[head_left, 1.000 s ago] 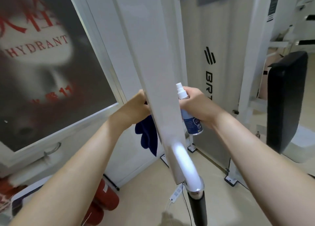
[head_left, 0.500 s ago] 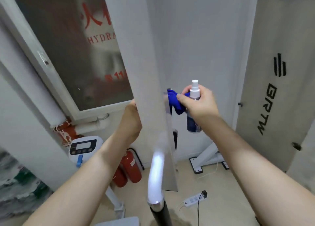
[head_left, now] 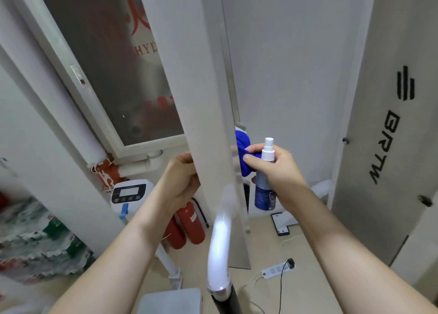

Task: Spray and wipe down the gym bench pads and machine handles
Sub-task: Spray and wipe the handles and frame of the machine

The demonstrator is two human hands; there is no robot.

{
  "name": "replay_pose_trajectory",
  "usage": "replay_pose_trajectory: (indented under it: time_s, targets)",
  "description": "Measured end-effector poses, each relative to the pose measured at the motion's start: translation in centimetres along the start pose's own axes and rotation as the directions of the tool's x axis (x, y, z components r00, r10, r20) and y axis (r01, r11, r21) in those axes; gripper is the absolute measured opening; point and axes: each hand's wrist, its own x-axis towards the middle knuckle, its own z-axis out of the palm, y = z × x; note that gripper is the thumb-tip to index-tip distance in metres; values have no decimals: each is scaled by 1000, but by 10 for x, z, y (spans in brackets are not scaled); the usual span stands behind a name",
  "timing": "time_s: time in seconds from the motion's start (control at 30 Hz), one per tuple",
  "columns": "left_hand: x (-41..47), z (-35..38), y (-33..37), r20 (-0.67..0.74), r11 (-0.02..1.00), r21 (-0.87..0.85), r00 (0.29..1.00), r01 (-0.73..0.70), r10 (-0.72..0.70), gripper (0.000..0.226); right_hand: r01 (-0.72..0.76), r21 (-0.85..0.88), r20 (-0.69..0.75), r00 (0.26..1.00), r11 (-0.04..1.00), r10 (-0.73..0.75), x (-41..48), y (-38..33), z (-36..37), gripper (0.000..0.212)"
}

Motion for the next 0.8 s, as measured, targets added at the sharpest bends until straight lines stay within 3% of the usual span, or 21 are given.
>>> replay_pose_trajectory:
  time_s: [0.13,0.2,0.27,0.33,0.4,0.47,0.53,0.6,0.63,0.67,0.73,0.8]
  targets:
    - [-34,-9,23,78,999,29,996,-43,41,34,-1,38,115,993,999,-3,-20,-15,-11,12]
    - [-41,-12,20,-4,963,267,999,-38,40,40,-27,-35,77,997,999,29,-22,-9,-14,6]
    - [-56,-6,23,-182,833,538,948,-126,261,40,-59,-120,2,998,991,60,-23,1,-13,2]
    - [-79,9,33,-173,653,693,808,-306,563,34,-66,-181,-58,997,981,56,-20,9,-11,5]
    - [-99,35,37,83,405,785,726,-469,682,24,-47,-242,-82,996,969,27,-17,12,-11,5]
    - [-104,68,28,404,59,838,691,-542,600,22,-30,-239,-82,997,971,10,-14,13,-11,4]
    - [-94,95,11,602,-329,798,663,-505,444,32,-15,-201,-51,999,980,5,-9,9,-12,9]
    - [-76,110,-1,640,-545,729,695,-414,328,58,-16,-203,-45,999,979,7,0,4,-14,6]
    - [-66,117,-6,622,-583,727,709,-364,333,67,-16,-218,-52,999,976,5,7,1,-17,6]
    - [-57,125,-7,588,-590,746,722,-309,365,65,-9,-228,-62,998,974,-5,14,0,-20,13]
    - [-44,146,5,415,-582,799,840,-153,348,44,-11,-192,-94,996,981,-8,26,-1,-24,19]
    - [-19,167,18,174,-724,690,967,16,188,37,-24,-121,-116,993,992,9,36,-2,-33,21]
